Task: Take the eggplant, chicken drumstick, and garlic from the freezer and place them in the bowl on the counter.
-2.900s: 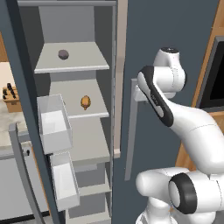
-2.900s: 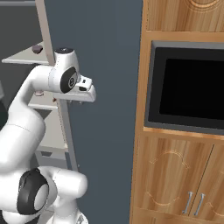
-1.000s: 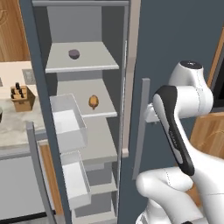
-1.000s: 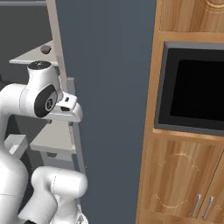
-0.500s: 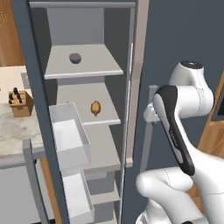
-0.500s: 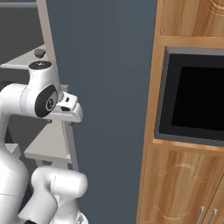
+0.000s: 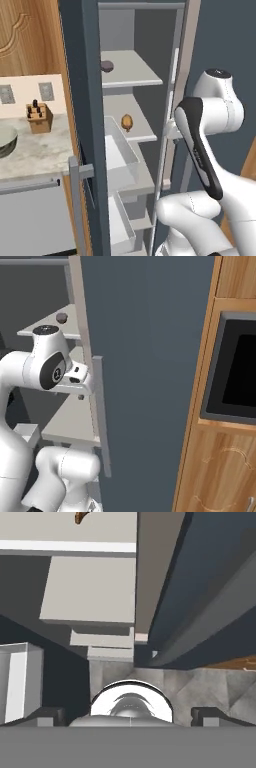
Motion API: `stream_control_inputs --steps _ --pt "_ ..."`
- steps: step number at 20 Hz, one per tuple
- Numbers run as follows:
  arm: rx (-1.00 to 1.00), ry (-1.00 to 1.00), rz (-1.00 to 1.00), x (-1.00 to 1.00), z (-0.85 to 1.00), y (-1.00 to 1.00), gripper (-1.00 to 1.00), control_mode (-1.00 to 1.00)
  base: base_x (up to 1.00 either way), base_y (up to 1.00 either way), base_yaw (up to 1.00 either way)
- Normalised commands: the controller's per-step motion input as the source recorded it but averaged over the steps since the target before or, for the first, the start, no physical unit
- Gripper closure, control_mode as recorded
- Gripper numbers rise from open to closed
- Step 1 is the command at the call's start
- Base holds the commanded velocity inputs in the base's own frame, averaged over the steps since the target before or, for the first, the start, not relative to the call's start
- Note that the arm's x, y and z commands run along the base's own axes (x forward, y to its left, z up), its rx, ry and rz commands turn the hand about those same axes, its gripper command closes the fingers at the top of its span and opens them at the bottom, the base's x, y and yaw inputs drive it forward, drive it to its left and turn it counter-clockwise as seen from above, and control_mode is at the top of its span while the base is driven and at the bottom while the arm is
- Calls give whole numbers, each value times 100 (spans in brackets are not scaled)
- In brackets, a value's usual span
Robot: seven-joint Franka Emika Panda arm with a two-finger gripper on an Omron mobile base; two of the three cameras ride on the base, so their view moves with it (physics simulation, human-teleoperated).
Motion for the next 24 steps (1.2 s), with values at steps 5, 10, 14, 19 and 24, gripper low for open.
stream_control_inputs --steps 5,10,14,19,24 --pt "0 0 0 0 0 0 -100 100 36 13 0" --pt "0 0 0 0 0 0 -100 100 47 0 0" --pt "0 0 0 0 0 0 -100 100 37 8 0" --pt "0 0 0 0 0 0 -100 100 16 28 0" --pt "0 0 0 0 0 0 -100 100 -1 45 2"
